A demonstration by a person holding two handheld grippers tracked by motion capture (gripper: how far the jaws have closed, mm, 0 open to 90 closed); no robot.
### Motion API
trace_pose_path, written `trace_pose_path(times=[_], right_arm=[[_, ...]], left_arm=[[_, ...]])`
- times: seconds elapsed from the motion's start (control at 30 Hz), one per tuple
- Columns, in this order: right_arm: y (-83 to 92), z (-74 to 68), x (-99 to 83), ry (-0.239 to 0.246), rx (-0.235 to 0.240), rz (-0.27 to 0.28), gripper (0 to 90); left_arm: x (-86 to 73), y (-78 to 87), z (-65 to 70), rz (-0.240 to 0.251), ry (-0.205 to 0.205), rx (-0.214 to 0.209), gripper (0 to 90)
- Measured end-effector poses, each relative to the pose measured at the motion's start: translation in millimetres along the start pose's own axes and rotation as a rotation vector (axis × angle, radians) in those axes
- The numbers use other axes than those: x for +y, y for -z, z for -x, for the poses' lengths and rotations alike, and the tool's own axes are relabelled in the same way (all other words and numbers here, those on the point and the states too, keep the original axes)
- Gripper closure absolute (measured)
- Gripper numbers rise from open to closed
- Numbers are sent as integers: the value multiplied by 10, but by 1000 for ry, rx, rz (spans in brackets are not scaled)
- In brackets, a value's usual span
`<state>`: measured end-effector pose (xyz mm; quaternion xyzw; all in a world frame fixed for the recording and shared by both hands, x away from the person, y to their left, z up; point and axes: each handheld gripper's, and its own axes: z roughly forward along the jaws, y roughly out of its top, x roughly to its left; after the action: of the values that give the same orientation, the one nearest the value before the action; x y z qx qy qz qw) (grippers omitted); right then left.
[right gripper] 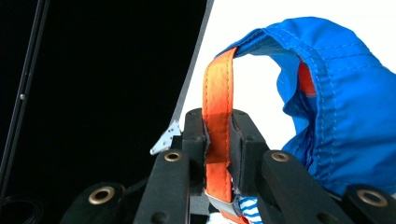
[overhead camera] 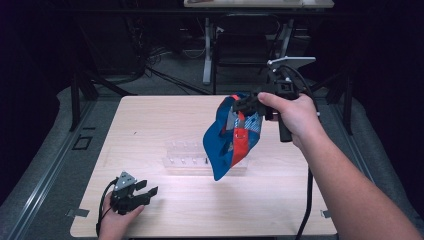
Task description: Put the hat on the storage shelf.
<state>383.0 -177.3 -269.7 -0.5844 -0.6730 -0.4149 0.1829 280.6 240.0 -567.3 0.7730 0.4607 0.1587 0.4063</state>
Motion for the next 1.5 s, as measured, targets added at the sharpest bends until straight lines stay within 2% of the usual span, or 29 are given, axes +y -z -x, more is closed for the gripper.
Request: trace_pose_path(times=[0.07,0.23,0.3,0.37,0.57,0.7,0.73,0.77,0.87,1.03,1.1,1.17,1.2,1.37,1.43,1.47,1.5], right_arm=[[-35,-26,31,3,7,5,781],[-107,-71,84,-2,16,19,781],[-134,-80,96,-1,21,14,781],[-166,-86,103,4,23,15,781],[-253,-60,122,0,35,11,781],[-298,-34,136,-7,34,10,781],[-298,-34,136,-7,34,10,781],[-314,-22,148,-10,34,14,781],[-330,-4,164,-15,33,14,781],[-346,16,183,-23,36,21,781],[-351,20,187,-22,37,23,781],[-359,26,197,-27,36,30,781],[-360,27,201,-28,36,28,781],[-371,32,208,-29,32,32,781],[-382,29,208,-31,30,34,781],[-382,29,208,-31,30,34,781],[-384,26,207,-29,33,32,781]], left_arm=[[11,5,6,-11,-3,-2,463],[59,5,59,26,-21,-11,483],[84,21,77,23,-28,-13,503],[168,47,139,61,-55,-23,512],[339,89,279,97,-103,-31,514],[545,71,457,123,-125,-58,526],[545,71,457,123,-125,-58,532],[627,58,543,129,-145,-72,540],[741,26,669,132,-174,-89,545],[899,-42,874,134,-223,-117,561],[930,-54,915,136,-230,-123,565],[989,-69,997,139,-245,-144,576],[1044,-78,1086,141,-267,-160,582],[1134,-102,1254,143,-319,-165,605],[1180,-148,1351,129,-349,-157,612],[1180,-148,1351,129,-349,-157,615],[1199,-184,1407,121,-363,-149,618]])
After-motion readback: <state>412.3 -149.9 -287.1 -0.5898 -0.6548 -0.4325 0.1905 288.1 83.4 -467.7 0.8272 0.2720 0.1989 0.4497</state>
